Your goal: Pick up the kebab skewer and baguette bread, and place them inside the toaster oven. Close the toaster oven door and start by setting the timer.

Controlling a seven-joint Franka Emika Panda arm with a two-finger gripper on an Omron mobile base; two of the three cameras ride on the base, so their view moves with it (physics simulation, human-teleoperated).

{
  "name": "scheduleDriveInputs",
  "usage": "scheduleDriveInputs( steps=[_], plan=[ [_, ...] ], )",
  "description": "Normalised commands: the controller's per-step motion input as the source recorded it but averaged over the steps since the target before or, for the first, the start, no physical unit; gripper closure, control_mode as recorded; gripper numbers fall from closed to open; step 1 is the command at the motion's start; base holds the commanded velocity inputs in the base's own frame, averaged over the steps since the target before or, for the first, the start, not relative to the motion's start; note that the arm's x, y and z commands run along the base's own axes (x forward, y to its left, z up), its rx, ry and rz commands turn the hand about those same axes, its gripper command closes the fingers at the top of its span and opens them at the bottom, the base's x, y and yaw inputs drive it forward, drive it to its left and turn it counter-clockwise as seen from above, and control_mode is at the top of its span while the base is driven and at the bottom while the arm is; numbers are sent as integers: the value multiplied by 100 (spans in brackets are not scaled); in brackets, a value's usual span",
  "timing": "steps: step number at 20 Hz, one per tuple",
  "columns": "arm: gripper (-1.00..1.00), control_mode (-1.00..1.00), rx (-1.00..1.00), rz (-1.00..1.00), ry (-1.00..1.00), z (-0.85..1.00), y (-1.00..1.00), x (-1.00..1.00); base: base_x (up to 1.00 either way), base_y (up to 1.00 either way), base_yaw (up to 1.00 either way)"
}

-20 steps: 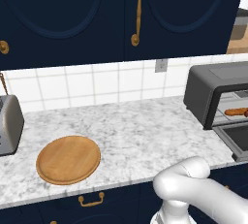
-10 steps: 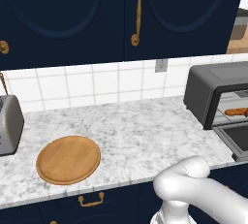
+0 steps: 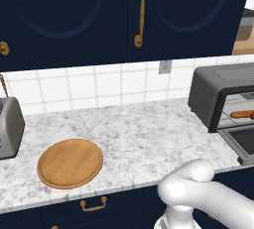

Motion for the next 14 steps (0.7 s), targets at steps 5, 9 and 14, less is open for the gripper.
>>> scheduleDriveInputs(
  steps=[5,9,14],
  plan=[
    [-100,-100,0,0,0,0,0,11,0,0,0],
    [-100,-100,0,0,0,0,0,9,0,0,0],
    [-100,-100,0,0,0,0,0,13,0,0,0]
  ],
)
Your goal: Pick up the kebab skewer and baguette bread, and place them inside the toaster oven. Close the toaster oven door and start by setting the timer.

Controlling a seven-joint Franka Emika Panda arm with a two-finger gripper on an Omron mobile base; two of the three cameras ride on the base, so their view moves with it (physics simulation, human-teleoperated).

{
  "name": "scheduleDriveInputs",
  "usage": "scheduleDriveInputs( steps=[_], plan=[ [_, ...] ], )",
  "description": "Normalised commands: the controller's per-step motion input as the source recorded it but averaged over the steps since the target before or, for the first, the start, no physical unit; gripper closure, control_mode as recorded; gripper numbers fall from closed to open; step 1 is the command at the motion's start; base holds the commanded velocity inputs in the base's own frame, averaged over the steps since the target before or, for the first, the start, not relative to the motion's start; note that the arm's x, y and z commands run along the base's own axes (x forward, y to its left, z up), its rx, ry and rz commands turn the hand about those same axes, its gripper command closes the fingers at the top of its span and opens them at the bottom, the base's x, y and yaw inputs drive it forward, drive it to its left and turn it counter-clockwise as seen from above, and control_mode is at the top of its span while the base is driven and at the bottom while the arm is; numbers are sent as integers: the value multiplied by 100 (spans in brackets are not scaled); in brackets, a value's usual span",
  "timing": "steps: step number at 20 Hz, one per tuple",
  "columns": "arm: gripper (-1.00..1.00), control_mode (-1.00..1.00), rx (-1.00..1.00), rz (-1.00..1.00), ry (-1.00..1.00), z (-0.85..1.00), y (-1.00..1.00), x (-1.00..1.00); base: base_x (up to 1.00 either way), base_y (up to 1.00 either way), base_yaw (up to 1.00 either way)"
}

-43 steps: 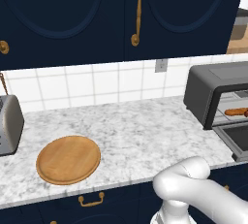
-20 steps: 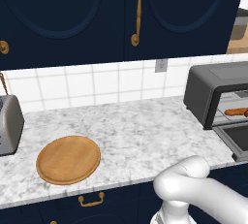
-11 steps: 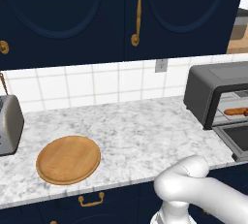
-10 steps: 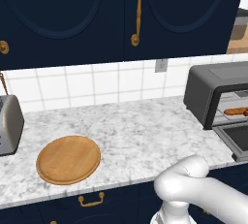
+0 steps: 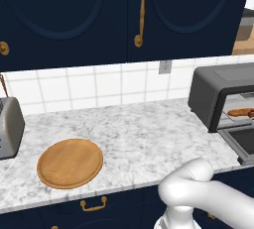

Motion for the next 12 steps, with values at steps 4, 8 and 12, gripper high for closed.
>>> scheduleDriveInputs(
  steps=[4,8,12],
  plan=[
    [-100,-100,0,0,0,0,0,21,0,0,0],
    [-100,-100,0,0,0,0,0,21,0,0,0],
    [-100,-100,0,0,0,0,0,21,0,0,0]
  ],
)
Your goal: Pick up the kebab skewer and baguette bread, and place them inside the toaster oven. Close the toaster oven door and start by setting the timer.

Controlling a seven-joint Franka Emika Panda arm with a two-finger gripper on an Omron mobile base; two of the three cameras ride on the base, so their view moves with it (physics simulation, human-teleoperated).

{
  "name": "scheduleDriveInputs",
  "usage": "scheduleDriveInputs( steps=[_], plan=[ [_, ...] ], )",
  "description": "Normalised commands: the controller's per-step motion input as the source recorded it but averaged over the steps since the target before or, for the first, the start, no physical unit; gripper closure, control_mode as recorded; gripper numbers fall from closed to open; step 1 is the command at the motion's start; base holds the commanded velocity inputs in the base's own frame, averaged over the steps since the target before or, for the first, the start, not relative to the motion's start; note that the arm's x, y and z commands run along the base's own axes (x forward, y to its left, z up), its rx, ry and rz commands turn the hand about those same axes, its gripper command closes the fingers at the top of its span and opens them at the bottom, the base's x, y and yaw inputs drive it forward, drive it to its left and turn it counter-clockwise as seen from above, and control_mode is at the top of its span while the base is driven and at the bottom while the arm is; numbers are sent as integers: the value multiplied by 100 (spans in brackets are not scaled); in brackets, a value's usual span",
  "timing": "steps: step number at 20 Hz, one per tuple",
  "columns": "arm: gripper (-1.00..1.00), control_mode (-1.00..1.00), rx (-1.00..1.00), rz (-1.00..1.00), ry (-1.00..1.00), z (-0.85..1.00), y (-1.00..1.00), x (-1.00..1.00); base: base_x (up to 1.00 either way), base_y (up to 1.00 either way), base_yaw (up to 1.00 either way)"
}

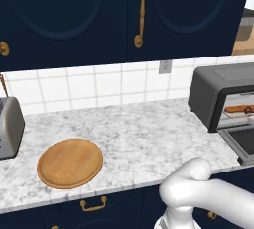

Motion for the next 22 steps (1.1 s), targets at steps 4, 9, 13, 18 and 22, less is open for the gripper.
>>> scheduleDriveInputs(
  steps=[4,9,13,18,22],
  plan=[
    [-100,-100,0,0,0,0,0,21,0,0,0],
    [-100,-100,0,0,0,0,0,21,0,0,0],
    [-100,-100,0,0,0,0,0,20,0,0,0],
    [-100,-100,0,0,0,0,0,22,0,0,0],
    [-100,-100,0,0,0,0,0,21,0,0,0]
  ],
)
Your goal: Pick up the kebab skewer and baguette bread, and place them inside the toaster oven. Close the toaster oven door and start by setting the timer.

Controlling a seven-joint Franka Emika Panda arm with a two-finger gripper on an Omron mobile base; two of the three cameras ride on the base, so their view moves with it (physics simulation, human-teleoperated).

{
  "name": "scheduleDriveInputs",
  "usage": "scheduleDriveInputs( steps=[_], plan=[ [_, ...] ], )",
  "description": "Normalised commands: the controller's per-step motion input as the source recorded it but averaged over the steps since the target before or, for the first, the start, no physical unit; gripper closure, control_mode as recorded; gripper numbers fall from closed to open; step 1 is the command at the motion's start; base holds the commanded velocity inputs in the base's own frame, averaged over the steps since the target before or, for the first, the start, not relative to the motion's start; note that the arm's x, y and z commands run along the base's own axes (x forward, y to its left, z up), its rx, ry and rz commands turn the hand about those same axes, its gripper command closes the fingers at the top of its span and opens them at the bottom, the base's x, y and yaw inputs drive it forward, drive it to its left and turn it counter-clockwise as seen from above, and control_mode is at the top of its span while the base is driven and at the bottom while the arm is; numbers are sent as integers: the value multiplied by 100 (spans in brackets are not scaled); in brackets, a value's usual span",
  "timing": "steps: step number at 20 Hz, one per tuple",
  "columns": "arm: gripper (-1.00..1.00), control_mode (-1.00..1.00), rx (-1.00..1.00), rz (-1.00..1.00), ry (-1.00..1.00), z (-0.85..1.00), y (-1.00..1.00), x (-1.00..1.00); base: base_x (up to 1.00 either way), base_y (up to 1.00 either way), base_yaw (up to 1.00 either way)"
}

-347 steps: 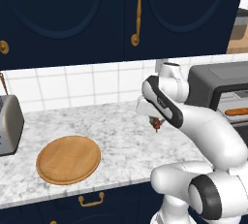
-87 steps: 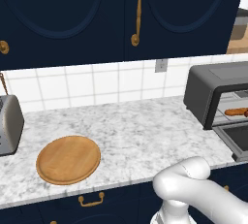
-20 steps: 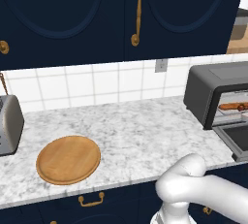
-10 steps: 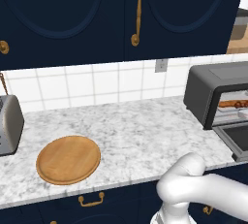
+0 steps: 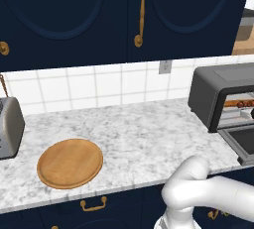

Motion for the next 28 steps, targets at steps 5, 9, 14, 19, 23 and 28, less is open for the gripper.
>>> scheduleDriveInputs(
  steps=[5,9,14,19,23,28],
  plan=[
    [-100,-100,0,0,0,0,0,20,0,0,0],
    [-100,-100,0,0,0,0,0,21,0,0,0],
    [-100,-100,0,0,0,0,0,22,0,0,0],
    [-100,-100,0,0,0,0,0,21,0,0,0],
    [-100,-100,0,0,0,0,0,19,0,0,0],
    [-100,-100,0,0,6,0,0,8,0,0,0]
  ],
)
